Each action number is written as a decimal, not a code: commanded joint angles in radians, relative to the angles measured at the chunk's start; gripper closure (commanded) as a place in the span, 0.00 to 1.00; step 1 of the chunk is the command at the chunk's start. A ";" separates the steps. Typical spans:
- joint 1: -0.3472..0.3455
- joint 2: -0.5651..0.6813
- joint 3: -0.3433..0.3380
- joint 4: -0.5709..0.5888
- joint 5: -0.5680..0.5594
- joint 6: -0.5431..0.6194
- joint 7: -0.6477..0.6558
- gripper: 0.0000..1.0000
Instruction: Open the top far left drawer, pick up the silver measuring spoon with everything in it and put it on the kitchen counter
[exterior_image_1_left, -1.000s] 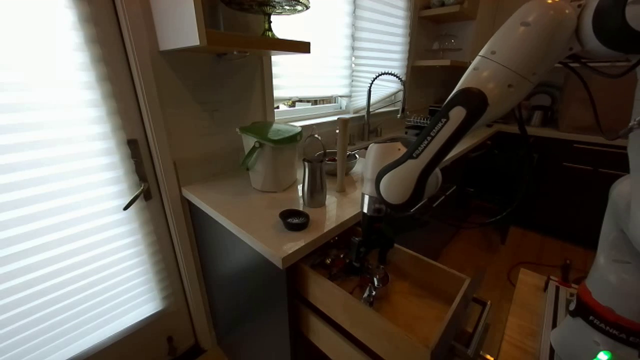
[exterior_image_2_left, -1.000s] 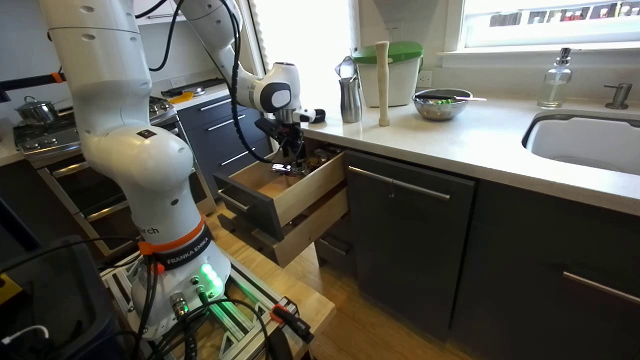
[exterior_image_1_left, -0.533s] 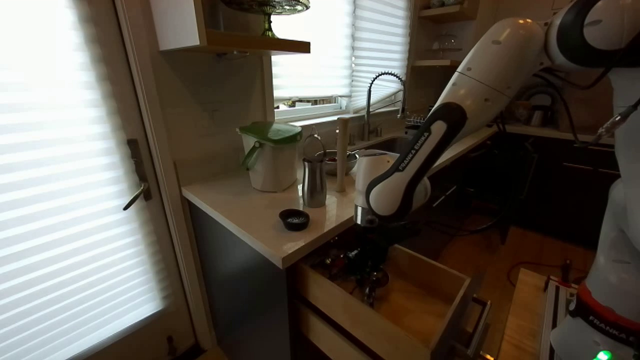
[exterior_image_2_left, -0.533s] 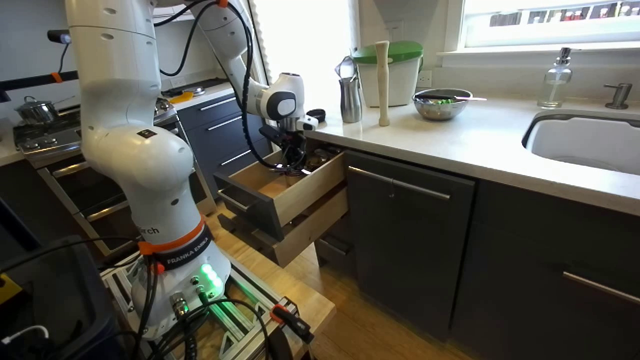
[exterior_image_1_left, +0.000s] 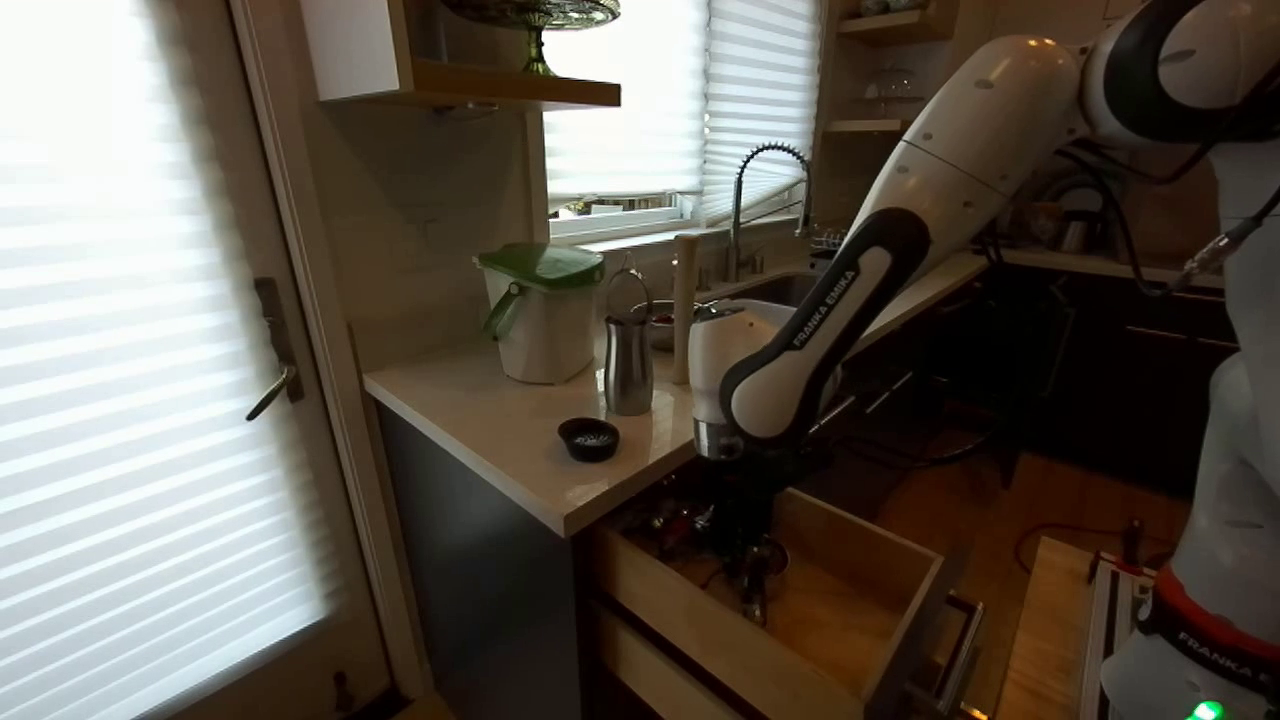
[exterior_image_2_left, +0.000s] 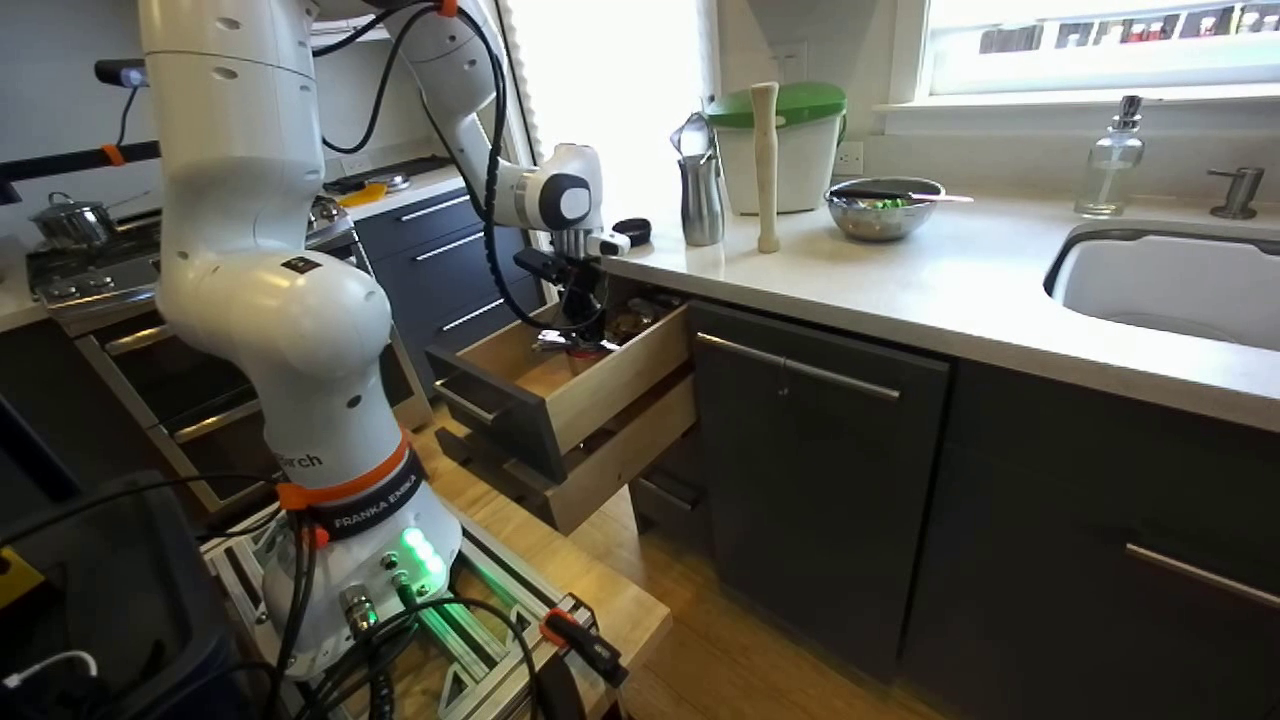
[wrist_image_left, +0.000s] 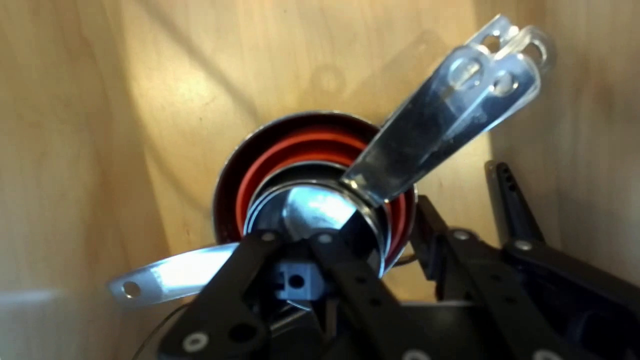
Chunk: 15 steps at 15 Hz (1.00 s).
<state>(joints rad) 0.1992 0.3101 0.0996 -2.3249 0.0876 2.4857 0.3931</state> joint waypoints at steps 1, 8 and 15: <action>0.025 -0.010 -0.027 0.021 -0.052 -0.150 0.082 0.94; 0.011 -0.145 -0.022 -0.001 -0.047 -0.271 0.130 0.94; -0.023 -0.292 -0.017 0.099 -0.136 -0.511 0.162 0.94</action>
<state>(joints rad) 0.2001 0.0786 0.0805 -2.2772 -0.0025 2.1023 0.5411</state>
